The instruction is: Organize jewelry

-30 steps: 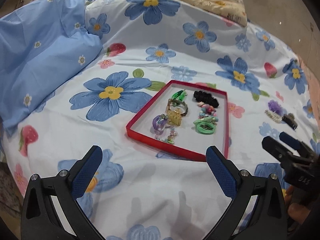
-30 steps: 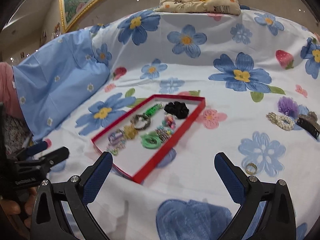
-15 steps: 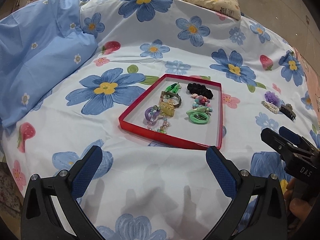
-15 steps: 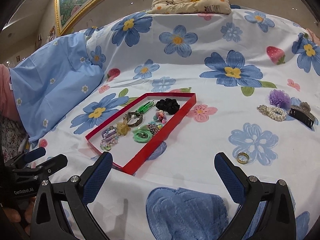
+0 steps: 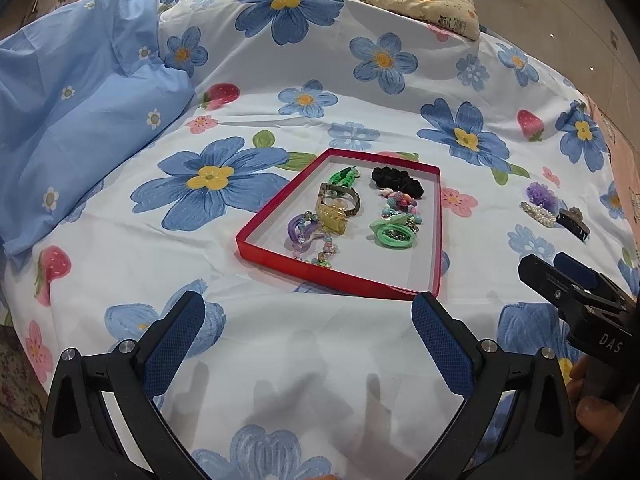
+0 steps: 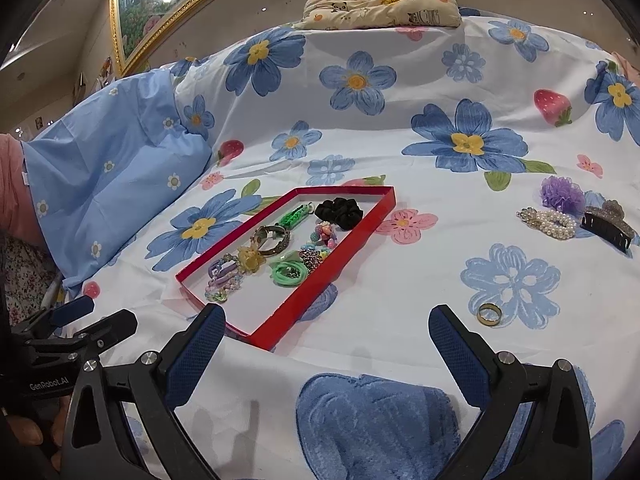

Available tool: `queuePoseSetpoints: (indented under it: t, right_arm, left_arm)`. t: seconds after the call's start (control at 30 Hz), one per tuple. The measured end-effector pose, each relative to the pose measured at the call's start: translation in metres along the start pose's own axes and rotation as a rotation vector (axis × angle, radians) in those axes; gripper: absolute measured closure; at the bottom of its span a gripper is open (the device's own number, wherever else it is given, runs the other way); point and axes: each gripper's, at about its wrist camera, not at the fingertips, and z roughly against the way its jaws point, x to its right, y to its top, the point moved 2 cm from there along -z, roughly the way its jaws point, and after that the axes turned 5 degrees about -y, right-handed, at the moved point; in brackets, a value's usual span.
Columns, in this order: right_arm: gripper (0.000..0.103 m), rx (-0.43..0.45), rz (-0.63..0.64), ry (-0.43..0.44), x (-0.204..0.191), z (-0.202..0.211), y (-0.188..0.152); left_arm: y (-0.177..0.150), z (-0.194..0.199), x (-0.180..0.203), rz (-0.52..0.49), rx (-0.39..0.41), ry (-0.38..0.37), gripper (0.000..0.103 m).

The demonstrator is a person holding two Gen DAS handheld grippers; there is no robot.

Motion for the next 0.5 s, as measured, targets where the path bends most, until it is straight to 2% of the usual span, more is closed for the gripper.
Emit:
queuePoseSetpoints:
  t: [0.5]
  right_arm:
    - [0.0, -0.005, 0.013, 0.003, -0.0035, -0.0005, -0.0011]
  left_arm:
    - [0.0026, 0.0022, -0.0002, -0.004, 0.008, 0.009, 0.0]
